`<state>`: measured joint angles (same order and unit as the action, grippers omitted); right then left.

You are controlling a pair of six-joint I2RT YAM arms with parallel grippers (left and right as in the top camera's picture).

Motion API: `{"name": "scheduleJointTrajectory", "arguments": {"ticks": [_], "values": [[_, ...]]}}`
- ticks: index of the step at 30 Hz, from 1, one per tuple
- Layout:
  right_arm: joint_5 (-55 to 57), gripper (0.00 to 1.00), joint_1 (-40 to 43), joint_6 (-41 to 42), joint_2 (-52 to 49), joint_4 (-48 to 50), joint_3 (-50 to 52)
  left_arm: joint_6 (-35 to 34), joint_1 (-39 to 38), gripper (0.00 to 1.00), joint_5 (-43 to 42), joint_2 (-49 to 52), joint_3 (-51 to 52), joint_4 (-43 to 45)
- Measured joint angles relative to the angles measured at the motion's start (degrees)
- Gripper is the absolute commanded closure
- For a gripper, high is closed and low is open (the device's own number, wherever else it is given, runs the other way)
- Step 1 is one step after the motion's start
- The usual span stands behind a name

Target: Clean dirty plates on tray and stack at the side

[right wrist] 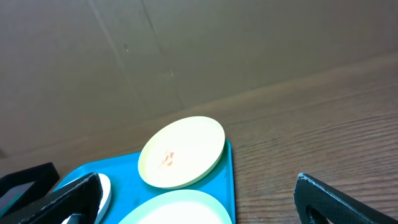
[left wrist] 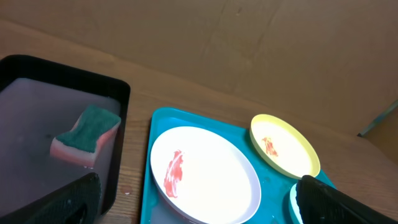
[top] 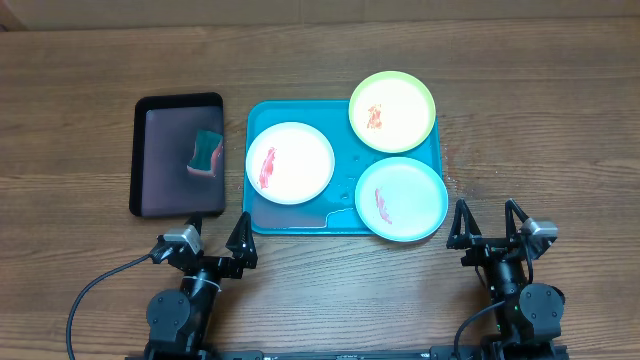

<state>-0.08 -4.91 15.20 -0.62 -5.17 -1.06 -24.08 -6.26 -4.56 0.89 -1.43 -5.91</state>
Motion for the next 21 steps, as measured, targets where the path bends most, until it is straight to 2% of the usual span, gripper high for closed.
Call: {"name": "scheduleJointTrajectory", "arguments": {"ticks": [14,21], "values": [[0.02,0.00,-0.02,0.00,-0.02,0.02,0.00,0.35,0.00,0.00,-2.99,0.00,-1.79,-0.52],[0.02,0.00,-0.02,0.00,-0.02,0.02,0.00,4.17,0.00,0.00,-2.03,0.00,-12.09,-9.51]]}}
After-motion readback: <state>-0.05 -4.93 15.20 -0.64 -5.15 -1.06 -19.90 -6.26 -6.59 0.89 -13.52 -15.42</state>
